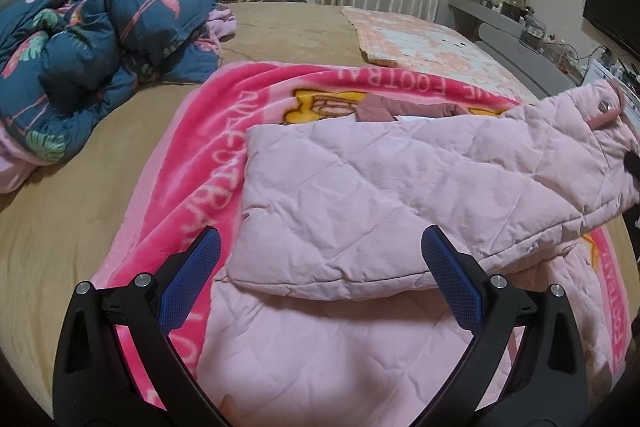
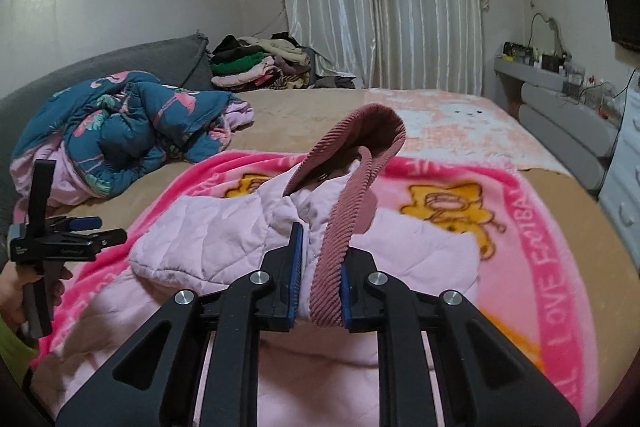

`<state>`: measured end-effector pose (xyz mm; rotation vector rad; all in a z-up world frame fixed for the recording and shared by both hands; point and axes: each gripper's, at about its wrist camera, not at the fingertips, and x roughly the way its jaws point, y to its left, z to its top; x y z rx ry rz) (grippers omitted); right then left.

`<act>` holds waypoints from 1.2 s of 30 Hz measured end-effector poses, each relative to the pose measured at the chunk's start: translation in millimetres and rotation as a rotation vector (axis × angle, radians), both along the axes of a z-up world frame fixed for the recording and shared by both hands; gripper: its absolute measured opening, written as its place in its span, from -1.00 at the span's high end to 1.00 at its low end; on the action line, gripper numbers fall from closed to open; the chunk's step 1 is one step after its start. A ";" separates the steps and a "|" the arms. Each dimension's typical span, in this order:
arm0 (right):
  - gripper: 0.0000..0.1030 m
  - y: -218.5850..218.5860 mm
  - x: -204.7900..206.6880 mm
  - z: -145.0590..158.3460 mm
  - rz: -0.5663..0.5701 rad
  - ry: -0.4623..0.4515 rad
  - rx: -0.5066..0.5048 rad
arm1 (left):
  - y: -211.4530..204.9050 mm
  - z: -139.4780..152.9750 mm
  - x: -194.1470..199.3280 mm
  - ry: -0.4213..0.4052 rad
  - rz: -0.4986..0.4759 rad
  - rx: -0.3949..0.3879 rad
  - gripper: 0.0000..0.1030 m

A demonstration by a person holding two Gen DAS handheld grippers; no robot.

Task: Fold large clothes
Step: 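Fold the front panel with the right gripper over the sleeve, then open the right gripper and withdraw it from the folded panel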

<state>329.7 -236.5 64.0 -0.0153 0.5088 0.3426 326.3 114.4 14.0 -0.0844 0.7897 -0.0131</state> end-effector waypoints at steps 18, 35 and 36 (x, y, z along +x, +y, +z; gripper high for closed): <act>0.74 -39.2 35.0 -55.1 -0.142 0.137 0.048 | -34.1 -23.7 42.3 0.046 -0.079 0.017 -0.82; -0.02 -16.6 27.6 -43.6 -0.108 0.129 0.007 | -56.7 -67.0 61.8 0.161 -0.133 0.023 -0.82; -0.07 -9.4 30.6 -44.6 -0.089 0.143 0.001 | -56.4 -68.9 62.4 0.164 -0.133 0.023 -0.82</act>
